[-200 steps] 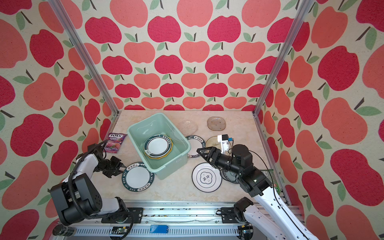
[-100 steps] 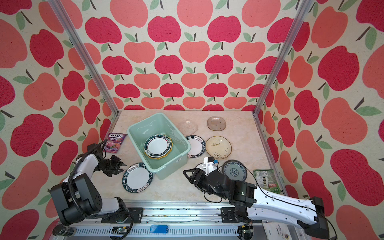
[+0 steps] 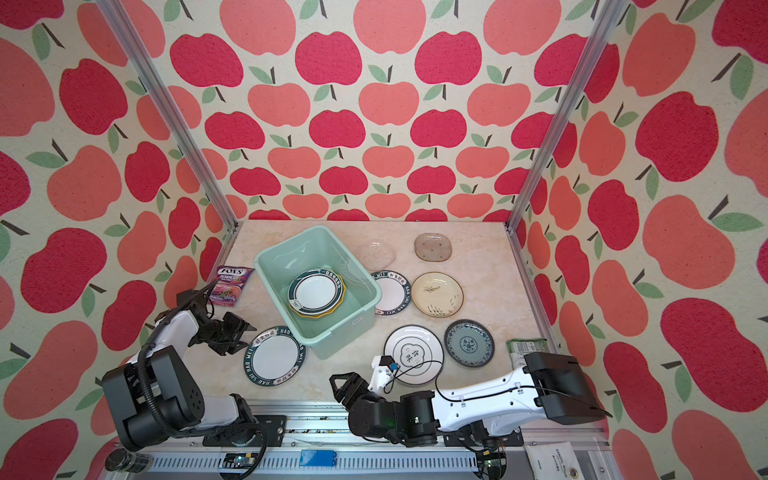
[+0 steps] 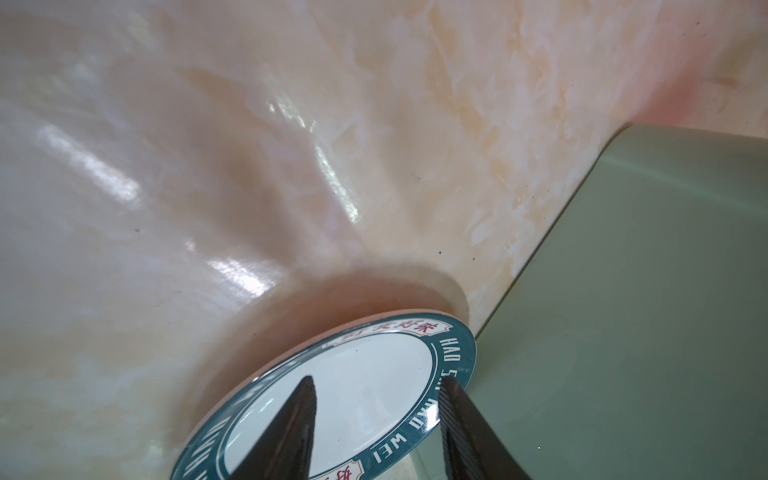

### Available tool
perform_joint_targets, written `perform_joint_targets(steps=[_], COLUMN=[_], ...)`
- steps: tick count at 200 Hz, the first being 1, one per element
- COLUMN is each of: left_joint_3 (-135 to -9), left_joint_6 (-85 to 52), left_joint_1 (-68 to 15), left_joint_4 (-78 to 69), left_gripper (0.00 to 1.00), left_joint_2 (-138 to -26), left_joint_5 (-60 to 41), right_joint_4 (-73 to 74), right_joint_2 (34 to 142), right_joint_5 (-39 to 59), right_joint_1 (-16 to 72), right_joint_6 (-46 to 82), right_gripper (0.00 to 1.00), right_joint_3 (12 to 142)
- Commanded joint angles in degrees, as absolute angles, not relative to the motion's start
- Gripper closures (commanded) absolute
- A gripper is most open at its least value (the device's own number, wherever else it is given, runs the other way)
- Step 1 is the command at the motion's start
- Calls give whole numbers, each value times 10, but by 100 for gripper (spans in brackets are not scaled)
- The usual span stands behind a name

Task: Place the plates into the plastic bin on the countertop
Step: 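Hold the tilted plate with the left gripper while the right gripper reaches across toward it, then close the right gripper on the plate rim beside the left gripper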

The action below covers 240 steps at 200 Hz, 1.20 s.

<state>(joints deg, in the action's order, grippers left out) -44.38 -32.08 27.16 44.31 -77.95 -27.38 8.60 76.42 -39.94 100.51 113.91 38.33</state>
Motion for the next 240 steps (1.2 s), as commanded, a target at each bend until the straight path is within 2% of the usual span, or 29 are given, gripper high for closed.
perform_joint_targets(steps=[1, 28, 79, 101, 182, 240], left_joint_3=[-472, -497, -524, -534, -594, -589], left_joint_6=[-306, -309, -335, -350, -328, -302], left_joint_1=[273, 272, 260, 246, 202, 179], left_joint_4=[455, 460, 474, 471, 466, 459], left_gripper=[34, 23, 15, 15, 15, 15], left_joint_2=[-797, -802, -817, -841, -935, -955], left_joint_5=[-260, -253, -178, -175, -151, -165], right_joint_4=[135, 192, 280, 275, 349, 420], right_joint_2=[820, 911, 1050, 1083, 1169, 1224], right_joint_5=[-409, -374, -299, -271, -324, -350], right_joint_1=[1010, 1010, 988, 977, 964, 952], right_joint_6=[1146, 1131, 1095, 1085, 1085, 1064], right_gripper=[30, 30, 27, 26, 27, 30], right_joint_3=[432, 475, 562, 591, 616, 641])
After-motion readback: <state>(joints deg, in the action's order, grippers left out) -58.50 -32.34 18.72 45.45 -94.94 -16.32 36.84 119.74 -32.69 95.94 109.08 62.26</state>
